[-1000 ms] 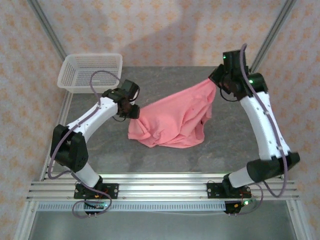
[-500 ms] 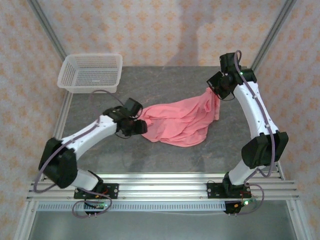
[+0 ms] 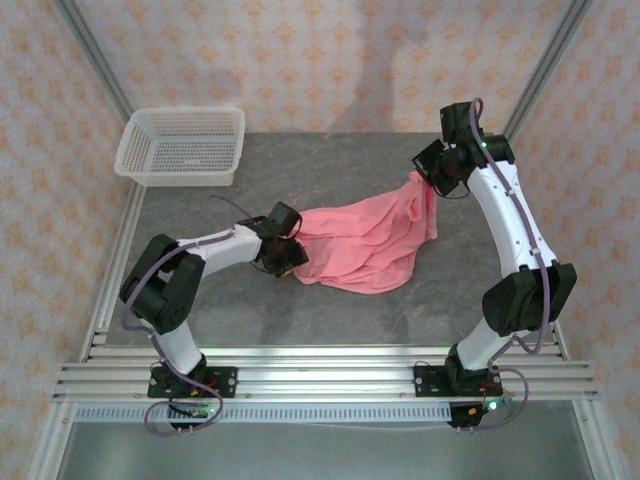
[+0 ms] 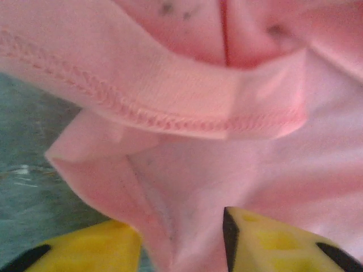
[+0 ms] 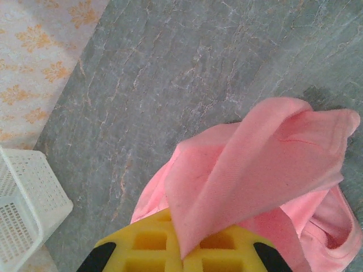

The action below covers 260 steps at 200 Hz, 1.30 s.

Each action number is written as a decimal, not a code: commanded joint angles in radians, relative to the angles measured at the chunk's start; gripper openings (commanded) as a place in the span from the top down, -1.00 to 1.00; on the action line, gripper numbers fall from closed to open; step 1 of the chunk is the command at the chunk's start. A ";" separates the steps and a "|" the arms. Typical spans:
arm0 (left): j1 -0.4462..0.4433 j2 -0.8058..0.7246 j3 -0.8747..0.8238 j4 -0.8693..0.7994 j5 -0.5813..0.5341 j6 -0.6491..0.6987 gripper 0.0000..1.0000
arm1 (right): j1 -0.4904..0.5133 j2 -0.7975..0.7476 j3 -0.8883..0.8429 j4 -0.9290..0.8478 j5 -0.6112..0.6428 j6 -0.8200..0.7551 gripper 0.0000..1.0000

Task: Fold the inside-out t-shirt

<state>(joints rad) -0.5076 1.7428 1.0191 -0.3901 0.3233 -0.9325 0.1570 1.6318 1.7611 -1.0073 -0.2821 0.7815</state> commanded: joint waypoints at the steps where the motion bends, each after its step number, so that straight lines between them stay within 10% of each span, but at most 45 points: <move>1: 0.010 0.015 -0.003 0.078 0.011 -0.035 0.48 | 0.003 -0.012 0.031 -0.020 0.006 -0.016 1.00; 37: 0.018 0.018 0.016 0.060 0.016 -0.010 1.00 | 0.002 -0.009 0.033 -0.022 0.001 -0.016 1.00; 73: 0.105 -0.162 0.100 -0.100 -0.010 0.082 1.00 | -0.016 -0.013 0.144 -0.056 -0.006 -0.007 1.00; 114: 0.250 -0.420 0.762 -0.476 -0.228 0.360 1.00 | -0.051 0.003 0.588 -0.007 0.053 -0.131 1.00; 162: 0.342 -0.356 1.193 -0.549 -0.168 0.393 1.00 | -0.086 0.053 0.947 0.225 -0.024 -0.229 1.00; 260: 0.369 -0.490 1.201 -0.396 -0.152 0.432 1.00 | -0.086 -0.126 0.823 0.457 -0.163 -0.306 1.00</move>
<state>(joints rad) -0.1478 1.3502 2.2284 -0.8574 0.1822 -0.5655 0.0757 1.5948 2.6213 -0.7113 -0.3943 0.5449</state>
